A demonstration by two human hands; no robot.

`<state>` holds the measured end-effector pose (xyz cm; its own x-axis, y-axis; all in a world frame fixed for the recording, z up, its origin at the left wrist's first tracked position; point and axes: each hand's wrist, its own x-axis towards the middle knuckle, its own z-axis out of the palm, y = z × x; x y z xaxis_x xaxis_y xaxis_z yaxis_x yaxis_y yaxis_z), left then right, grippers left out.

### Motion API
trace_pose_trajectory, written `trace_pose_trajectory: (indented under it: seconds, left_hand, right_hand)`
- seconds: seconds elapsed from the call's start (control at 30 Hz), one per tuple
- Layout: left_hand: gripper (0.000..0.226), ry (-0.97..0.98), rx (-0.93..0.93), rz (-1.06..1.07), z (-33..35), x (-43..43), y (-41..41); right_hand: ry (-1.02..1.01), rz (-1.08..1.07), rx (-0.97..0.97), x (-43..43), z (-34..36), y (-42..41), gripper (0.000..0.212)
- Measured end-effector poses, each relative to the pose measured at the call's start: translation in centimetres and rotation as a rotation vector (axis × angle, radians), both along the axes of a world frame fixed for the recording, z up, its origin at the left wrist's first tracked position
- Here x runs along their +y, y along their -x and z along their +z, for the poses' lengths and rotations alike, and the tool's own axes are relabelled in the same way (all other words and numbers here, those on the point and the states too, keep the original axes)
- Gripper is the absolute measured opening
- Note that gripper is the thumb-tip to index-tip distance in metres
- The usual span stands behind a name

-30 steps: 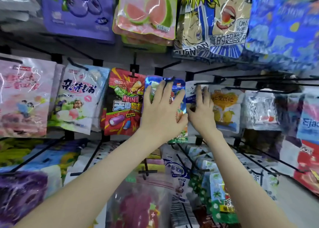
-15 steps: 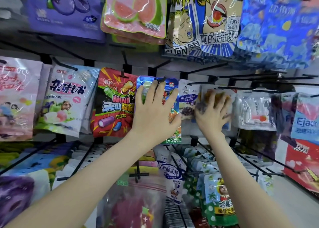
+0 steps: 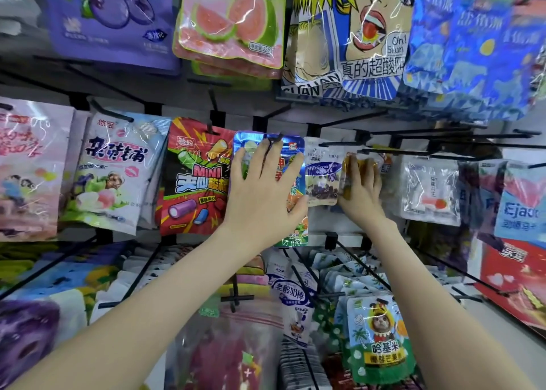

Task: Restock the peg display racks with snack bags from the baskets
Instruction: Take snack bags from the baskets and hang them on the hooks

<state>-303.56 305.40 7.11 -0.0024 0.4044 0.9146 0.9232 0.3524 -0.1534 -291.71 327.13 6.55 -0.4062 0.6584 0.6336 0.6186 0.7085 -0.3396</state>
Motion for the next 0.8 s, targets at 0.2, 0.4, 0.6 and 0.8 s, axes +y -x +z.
trace_pose_trajectory:
  seconds: [0.2, 0.4, 0.6, 0.8]
  left_hand:
    - [0.061, 0.028, -0.007, -0.003, 0.0, 0.0, 0.1]
    - [0.054, 0.026, -0.057, -0.098, 0.0, -1.2, -0.2]
    - [0.044, -0.070, -0.097, -0.245, 0.6, -6.7, 0.6]
    - [0.047, -0.064, -0.132, -0.167, -0.1, -18.0, 5.6]
  right_hand:
    - [-0.029, 0.011, 0.088, -1.9, -0.4, -1.1, 0.080]
    - [-0.227, 0.037, 0.424, -7.7, 0.2, -2.5, 0.045]
    - [-0.487, 0.211, 0.561, -17.3, 2.2, 0.2, 0.034]
    - [-0.446, 0.453, 0.521, -29.2, 3.0, 6.0, 0.035]
